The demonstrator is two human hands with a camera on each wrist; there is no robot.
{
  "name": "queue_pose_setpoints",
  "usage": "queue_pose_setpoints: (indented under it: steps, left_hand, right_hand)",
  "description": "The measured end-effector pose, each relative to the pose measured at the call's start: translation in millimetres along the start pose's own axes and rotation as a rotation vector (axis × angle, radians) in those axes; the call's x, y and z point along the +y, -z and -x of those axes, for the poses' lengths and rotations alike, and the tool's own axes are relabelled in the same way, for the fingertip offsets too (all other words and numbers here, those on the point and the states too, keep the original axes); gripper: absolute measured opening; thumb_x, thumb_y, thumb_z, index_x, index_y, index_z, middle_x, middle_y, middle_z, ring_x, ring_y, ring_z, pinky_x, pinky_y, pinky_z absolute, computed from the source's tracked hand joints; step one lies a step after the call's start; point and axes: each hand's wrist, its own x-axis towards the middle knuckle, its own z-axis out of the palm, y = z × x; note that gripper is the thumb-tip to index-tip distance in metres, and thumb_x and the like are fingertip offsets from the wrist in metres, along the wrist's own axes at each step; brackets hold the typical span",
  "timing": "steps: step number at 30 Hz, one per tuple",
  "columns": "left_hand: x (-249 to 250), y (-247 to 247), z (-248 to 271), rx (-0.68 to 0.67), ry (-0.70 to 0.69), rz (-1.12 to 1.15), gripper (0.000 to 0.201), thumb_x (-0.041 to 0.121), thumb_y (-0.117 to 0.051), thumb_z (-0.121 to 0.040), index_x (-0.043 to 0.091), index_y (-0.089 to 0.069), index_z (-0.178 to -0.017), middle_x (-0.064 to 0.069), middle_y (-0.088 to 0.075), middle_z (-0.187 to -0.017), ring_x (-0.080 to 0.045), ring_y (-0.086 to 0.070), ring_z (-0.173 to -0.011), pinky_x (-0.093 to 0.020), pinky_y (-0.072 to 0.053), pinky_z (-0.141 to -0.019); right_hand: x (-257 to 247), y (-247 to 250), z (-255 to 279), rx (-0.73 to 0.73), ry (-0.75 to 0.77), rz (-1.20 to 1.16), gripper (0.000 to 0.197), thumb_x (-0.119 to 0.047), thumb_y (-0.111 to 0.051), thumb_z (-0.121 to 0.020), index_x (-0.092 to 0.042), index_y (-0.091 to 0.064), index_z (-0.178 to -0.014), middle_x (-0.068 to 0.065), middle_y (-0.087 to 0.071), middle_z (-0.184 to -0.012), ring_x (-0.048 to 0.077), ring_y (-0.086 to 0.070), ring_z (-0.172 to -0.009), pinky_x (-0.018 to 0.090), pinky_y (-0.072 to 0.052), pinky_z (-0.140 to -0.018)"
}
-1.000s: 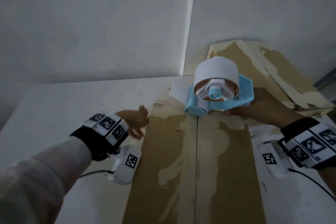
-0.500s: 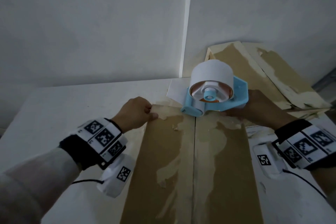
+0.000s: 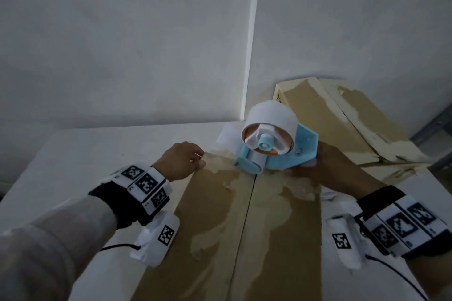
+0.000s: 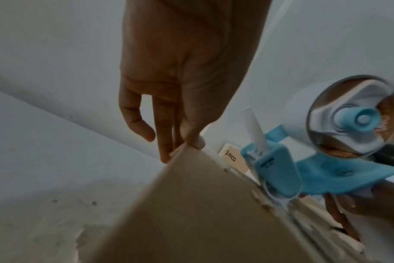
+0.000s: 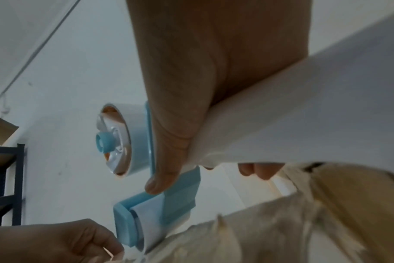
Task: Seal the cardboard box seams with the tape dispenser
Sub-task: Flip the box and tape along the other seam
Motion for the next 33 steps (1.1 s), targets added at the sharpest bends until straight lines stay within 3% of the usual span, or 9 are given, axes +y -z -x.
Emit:
queue_pose_setpoints:
  steps: [3,8,11,13,17,20,23,28,33]
  left_hand:
    - [2,-5,3,0.014,-0.015,-0.029,0.035,0.020,-0.055,-0.090,0.006,-0.057,-0.122,-0.012,-0.061,-0.122,-0.024,-0.059,-0.111,-0.030,-0.043,-0.091]
    - [9,-8,5,-0.017,0.003,-0.155,0.038,0.023,-0.044,-0.095,0.004,-0.050,-0.128,-0.013,-0.055,-0.130,-0.028,-0.052,-0.118,-0.035,-0.042,-0.097]
    - [16,-17,10,-0.153,0.046,-0.169,0.047,0.040,-0.043,-0.093,0.006,-0.048,-0.125,-0.012,-0.055,-0.123,-0.024,-0.052,-0.101,-0.030,-0.041,-0.084]
    - [15,-20,16,-0.207,0.090,-0.144,0.053,0.045,-0.051,-0.088,0.007,-0.045,-0.124,-0.010,-0.054,-0.121,-0.021,-0.050,-0.098,-0.027,-0.038,-0.080]
    - [-6,-5,23,-0.031,0.117,-0.242,0.034,0.035,-0.048,-0.091,0.006,-0.053,-0.108,-0.014,-0.058,-0.118,-0.028,-0.053,-0.106,-0.031,-0.037,-0.080]
    - [-16,8,26,0.000,0.138,-0.312,0.029,0.034,-0.047,-0.092,0.007,-0.053,-0.099,-0.014,-0.059,-0.114,-0.029,-0.054,-0.105,-0.032,-0.037,-0.079]
    - [-18,18,25,0.011,0.176,-0.402,0.034,0.034,-0.045,-0.093,0.007,-0.053,-0.112,-0.013,-0.057,-0.120,-0.030,-0.054,-0.107,-0.037,-0.044,-0.086]
    - [-1,-7,34,-0.145,0.027,-0.566,0.052,0.025,-0.032,-0.097,0.002,-0.019,-0.141,-0.015,-0.012,-0.153,-0.027,-0.020,-0.139,-0.045,-0.033,-0.106]
    - [1,-22,42,-0.194,0.123,-0.378,0.081,0.054,-0.026,-0.093,0.009,0.014,-0.146,-0.007,0.019,-0.155,-0.019,0.017,-0.143,-0.043,0.003,-0.116]
  right_hand:
    - [10,1,10,0.016,-0.028,-0.004,0.034,-0.047,-0.074,-0.059,-0.033,-0.066,-0.089,-0.005,-0.071,-0.093,0.013,-0.065,-0.088,0.036,-0.051,-0.076]
    - [17,-7,22,0.031,-0.023,0.002,0.020,-0.031,-0.073,-0.072,-0.034,-0.064,-0.090,-0.005,-0.069,-0.095,0.009,-0.063,-0.088,0.035,-0.050,-0.077]
    - [17,-9,26,0.040,0.012,-0.052,0.022,-0.027,-0.073,-0.073,-0.036,-0.063,-0.091,-0.011,-0.069,-0.095,0.004,-0.064,-0.086,0.036,-0.051,-0.080]
    - [14,-13,27,0.045,0.054,-0.104,0.029,-0.028,-0.075,-0.072,-0.031,-0.063,-0.098,-0.009,-0.070,-0.096,0.003,-0.064,-0.089,0.034,-0.052,-0.080]
    - [2,-40,26,0.003,0.146,-0.180,0.034,-0.027,-0.076,-0.070,-0.029,-0.062,-0.101,-0.007,-0.070,-0.098,0.001,-0.065,-0.091,0.020,-0.050,-0.076]
    - [-6,-60,21,0.019,0.163,-0.228,0.035,-0.030,-0.077,-0.069,-0.032,-0.062,-0.100,-0.007,-0.071,-0.096,0.004,-0.066,-0.092,0.024,-0.052,-0.079]
    - [-9,-73,17,0.043,0.169,-0.198,0.027,-0.027,-0.076,-0.071,-0.038,-0.060,-0.090,-0.016,-0.070,-0.089,-0.005,-0.064,-0.087,0.010,-0.050,-0.072]
    - [-8,-75,21,0.034,0.125,-0.190,0.022,-0.029,-0.074,-0.072,-0.035,-0.064,-0.091,-0.016,-0.071,-0.090,-0.008,-0.063,-0.083,0.007,-0.048,-0.066]
    - [-7,-68,21,0.027,0.116,-0.123,0.019,-0.032,-0.073,-0.073,-0.030,-0.066,-0.091,-0.014,-0.071,-0.084,-0.008,-0.063,-0.077,0.006,-0.045,-0.059]
